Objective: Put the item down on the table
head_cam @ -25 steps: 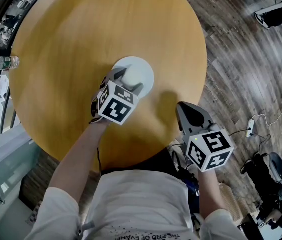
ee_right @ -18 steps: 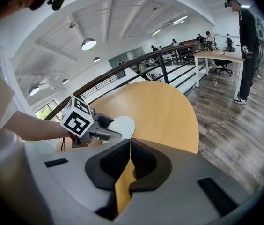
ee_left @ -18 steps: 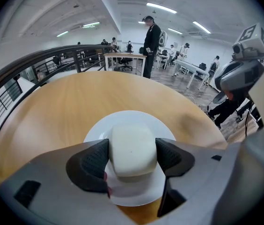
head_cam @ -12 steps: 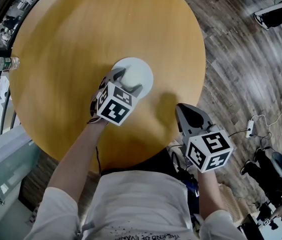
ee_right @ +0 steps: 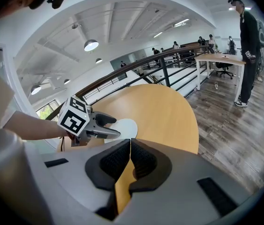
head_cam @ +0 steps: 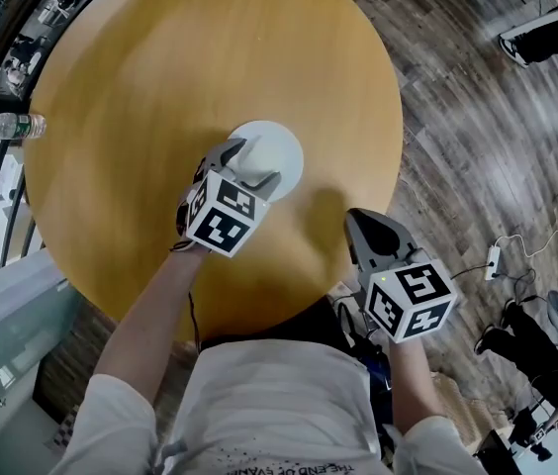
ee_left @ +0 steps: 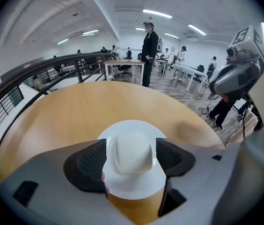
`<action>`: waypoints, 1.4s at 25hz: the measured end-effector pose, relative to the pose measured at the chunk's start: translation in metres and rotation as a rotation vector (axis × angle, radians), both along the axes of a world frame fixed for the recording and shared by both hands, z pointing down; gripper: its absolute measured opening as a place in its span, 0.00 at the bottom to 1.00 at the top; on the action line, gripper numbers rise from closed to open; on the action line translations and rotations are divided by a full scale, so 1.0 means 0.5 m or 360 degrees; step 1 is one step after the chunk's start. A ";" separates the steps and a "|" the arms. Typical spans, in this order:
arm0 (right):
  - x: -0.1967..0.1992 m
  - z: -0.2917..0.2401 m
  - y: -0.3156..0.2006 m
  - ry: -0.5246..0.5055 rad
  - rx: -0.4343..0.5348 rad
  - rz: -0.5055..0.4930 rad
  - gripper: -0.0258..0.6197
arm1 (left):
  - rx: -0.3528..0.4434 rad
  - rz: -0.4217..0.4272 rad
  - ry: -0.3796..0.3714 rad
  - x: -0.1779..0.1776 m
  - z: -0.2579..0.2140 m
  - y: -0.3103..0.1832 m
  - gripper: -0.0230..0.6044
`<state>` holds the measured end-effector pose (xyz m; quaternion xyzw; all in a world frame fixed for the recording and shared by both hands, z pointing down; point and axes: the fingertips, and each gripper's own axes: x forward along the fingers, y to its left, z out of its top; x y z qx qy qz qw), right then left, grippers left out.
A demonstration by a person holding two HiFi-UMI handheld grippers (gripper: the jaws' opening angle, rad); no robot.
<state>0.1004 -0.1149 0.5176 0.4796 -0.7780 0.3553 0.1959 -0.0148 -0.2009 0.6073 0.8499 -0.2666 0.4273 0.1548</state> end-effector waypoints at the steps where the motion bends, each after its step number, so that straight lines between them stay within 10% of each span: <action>1: -0.003 -0.005 0.000 0.0000 0.0010 -0.0006 0.08 | 0.0012 -0.0009 0.0001 -0.004 -0.008 0.001 0.56; 21: -0.021 -0.165 0.067 0.0041 0.0229 -0.0107 0.08 | 0.0107 -0.0261 0.0211 -0.083 -0.210 0.174 0.54; 35: -0.027 -0.228 0.161 0.0048 0.0303 -0.0105 0.08 | 0.0163 -0.0343 0.0480 -0.080 -0.376 0.332 0.23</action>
